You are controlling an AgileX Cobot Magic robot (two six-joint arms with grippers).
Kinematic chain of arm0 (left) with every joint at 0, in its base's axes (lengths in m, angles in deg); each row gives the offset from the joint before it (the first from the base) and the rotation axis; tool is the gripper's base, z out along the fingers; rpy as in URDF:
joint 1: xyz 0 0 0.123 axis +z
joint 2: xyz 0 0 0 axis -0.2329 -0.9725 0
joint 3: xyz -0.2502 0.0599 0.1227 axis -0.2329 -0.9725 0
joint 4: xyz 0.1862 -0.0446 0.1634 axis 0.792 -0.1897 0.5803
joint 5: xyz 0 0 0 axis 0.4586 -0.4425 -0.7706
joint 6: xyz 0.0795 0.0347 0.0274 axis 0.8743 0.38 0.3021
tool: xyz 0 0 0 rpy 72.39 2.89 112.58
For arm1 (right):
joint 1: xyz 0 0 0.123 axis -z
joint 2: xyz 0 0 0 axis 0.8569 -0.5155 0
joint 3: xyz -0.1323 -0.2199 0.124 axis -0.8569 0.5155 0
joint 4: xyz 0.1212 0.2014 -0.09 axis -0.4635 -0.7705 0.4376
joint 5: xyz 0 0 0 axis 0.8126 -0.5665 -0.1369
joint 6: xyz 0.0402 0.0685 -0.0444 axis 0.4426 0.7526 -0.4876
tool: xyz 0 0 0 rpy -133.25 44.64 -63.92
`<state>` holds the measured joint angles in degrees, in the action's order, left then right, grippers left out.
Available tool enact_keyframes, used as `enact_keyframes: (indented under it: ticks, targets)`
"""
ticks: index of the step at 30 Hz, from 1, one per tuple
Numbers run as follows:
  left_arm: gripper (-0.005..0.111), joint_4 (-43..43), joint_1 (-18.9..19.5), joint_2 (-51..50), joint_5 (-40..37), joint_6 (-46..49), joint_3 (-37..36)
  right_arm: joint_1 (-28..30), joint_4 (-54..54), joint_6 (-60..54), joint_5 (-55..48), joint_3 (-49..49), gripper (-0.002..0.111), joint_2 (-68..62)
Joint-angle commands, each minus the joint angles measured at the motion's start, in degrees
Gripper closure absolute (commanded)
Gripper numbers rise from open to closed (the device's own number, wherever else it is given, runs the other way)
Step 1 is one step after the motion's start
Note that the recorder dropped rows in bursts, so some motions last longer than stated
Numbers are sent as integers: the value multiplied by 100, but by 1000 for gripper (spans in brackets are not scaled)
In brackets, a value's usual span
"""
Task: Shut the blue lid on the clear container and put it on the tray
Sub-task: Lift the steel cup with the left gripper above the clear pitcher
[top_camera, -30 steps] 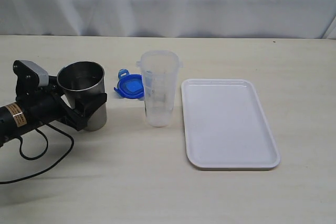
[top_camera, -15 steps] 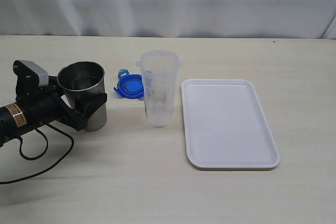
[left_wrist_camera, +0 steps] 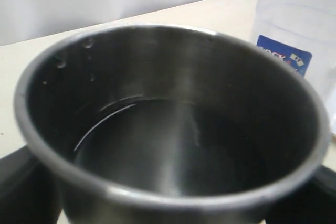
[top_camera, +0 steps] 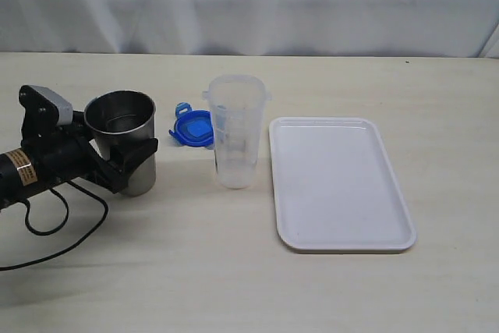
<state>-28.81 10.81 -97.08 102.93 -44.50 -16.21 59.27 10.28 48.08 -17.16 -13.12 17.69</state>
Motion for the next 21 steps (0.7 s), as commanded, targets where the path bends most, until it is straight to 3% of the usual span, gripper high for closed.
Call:
enact_keyframes:
  ticks: [1, 21]
  targets:
    - [107, -361, -20, 271, 431, -62, 93, 26, -27, 0, 71, 18, 104, 32]
    - [107, -358, -64, 394, 326, -895, 928, 26, -27, 0, 71, 18, 104, 32]
